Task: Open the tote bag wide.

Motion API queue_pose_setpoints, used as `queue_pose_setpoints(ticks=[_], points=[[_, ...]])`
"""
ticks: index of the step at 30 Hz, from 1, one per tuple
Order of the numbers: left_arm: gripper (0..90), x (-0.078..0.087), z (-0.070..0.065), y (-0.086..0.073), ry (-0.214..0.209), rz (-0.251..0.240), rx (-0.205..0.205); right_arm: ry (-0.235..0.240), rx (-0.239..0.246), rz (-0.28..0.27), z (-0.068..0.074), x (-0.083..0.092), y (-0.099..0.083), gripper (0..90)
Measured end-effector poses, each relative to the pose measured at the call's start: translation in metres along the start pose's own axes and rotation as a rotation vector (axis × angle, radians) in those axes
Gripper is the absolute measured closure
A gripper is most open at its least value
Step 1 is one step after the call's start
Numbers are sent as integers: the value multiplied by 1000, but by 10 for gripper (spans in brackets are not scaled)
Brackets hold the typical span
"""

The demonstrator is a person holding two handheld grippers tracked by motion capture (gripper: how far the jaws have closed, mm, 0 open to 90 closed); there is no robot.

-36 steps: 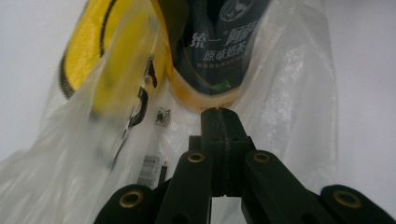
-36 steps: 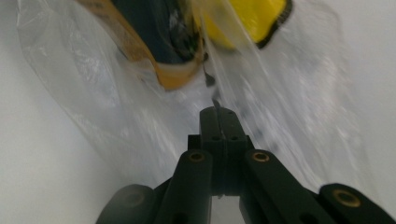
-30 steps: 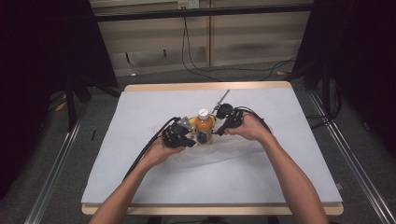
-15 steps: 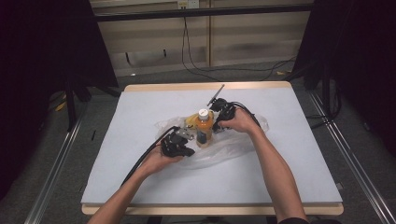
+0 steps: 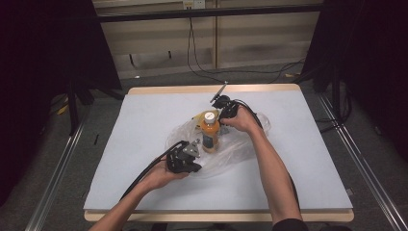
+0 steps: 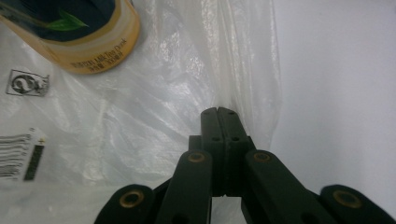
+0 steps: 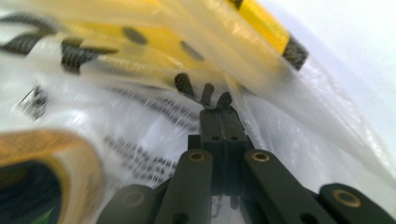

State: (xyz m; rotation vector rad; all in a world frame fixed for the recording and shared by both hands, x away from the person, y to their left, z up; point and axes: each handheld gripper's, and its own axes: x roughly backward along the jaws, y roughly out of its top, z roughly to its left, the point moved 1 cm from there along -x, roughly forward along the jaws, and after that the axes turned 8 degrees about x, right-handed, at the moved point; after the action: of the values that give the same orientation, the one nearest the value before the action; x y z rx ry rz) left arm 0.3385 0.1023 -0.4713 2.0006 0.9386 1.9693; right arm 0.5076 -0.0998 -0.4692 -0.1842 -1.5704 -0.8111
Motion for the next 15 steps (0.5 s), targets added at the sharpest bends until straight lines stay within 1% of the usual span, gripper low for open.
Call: queue_pose_setpoints(ticks=[1, 2, 3, 4, 5, 6, 8, 9, 10, 11, 12, 13, 14, 15], points=[[900, 0, 0, -1, 1, -6, -1, -3, 1, -5, -2, -1, 1, 900], [900, 1, 1, -3, -6, -15, 5, -11, -17, -8, -2, -1, 3, 900], [900, 2, 2, -4, -15, -9, 4, -23, -16, -11, -3, -2, 4, 900], [900, 3, 4, -4, -37, 2, 7, -28, -16, -13, -3, -3, 5, 900], [900, 3, 3, -5, -17, -12, 11, -37, -16, -14, -4, -3, 5, 900], [900, 3, 4, -6, -13, -21, 13, -44, -25, -20, -3, -3, 6, 900], [900, 4, 5, -8, -12, -23, 12, -58, -22, -23, -5, -4, 6, 900], [900, 4, 5, -9, -10, -32, 17, -61, -31, -25, -4, -4, 6, 900], [900, 5, 6, -10, -7, -28, 20, -67, -31, -23, -3, -4, 6, 900], [900, 6, 7, -10, -26, -24, 24, -78, -14, -22, -2, -4, 7, 900], [900, 5, 7, -11, -11, -41, 29, -87, -8, -18, -1, -4, 7, 900], [900, 6, 8, -12, -11, -38, 32, -83, -17, -15, 0, -3, 7, 900], [900, 6, 9, -13, -16, -46, 39, -75, -22, -17, 1, -3, 6, 900], [900, 7, 10, -14, -27, -67, 46, -65, -25, -27, 2, -2, 5, 900]])
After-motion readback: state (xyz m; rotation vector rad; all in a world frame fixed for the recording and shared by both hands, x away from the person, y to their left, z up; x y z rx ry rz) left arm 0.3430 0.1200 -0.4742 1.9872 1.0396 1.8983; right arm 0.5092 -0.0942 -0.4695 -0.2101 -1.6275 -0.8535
